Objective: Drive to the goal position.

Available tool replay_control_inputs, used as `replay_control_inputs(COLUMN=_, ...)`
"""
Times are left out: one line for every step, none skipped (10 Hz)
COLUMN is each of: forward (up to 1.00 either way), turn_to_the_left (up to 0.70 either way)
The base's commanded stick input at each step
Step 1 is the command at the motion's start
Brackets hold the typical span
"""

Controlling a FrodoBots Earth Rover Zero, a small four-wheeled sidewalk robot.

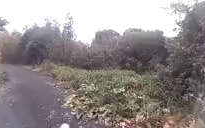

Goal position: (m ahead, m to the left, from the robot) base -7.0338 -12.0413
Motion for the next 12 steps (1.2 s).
replay_control_inputs(forward=-0.96, turn_to_the_left=0.38)
replay_control_inputs(forward=-0.96, turn_to_the_left=0.38)
replay_control_inputs(forward=-0.96, turn_to_the_left=0.38)
replay_control_inputs(forward=-0.96, turn_to_the_left=0.38)
replay_control_inputs(forward=-0.96, turn_to_the_left=0.38)
replay_control_inputs(forward=-0.96, turn_to_the_left=0.38)
replay_control_inputs(forward=-0.96, turn_to_the_left=0.38)
replay_control_inputs(forward=-0.51, turn_to_the_left=0.26)
replay_control_inputs(forward=-0.18, turn_to_the_left=0.09)
replay_control_inputs(forward=0.05, turn_to_the_left=0.0)
replay_control_inputs(forward=0.05, turn_to_the_left=0.0)
replay_control_inputs(forward=0.05, turn_to_the_left=0.0)
